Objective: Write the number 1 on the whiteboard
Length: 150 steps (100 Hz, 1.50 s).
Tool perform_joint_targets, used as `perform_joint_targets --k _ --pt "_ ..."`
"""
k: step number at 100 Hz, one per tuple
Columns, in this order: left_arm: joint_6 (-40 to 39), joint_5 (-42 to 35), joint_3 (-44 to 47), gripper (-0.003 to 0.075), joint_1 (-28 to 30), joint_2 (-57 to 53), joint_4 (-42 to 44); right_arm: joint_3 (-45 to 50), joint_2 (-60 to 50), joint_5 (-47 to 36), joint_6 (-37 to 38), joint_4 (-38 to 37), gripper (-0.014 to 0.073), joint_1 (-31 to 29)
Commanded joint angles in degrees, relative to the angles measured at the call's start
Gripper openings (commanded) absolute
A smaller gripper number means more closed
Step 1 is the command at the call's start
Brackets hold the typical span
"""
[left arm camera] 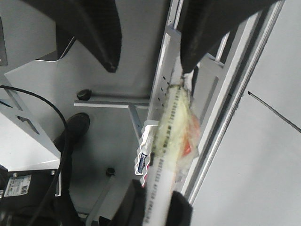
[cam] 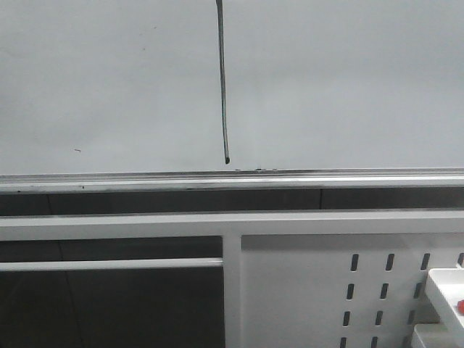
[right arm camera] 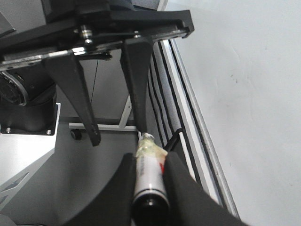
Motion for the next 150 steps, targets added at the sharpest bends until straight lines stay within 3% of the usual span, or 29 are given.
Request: perform_joint_targets --k 1,37,150 --pt "0.29 -2.4 -1.94 0.0277 -0.26 0.44 -3.45 -2.17 -0.47 -3.31 -0.8 0.14 -0.0077 0.14" --pt "0.29 -3.04 -1.94 0.0168 -0.26 1.71 -3.45 -2.17 -0.47 -3.86 -1.01 -0.2 -0.0077 3.61" --pt "0.44 -3.04 -1.94 0.0169 -0.26 4.12 -9.88 -2.17 -0.47 -2.36 -1.01 -0.2 -0.0077 3.61"
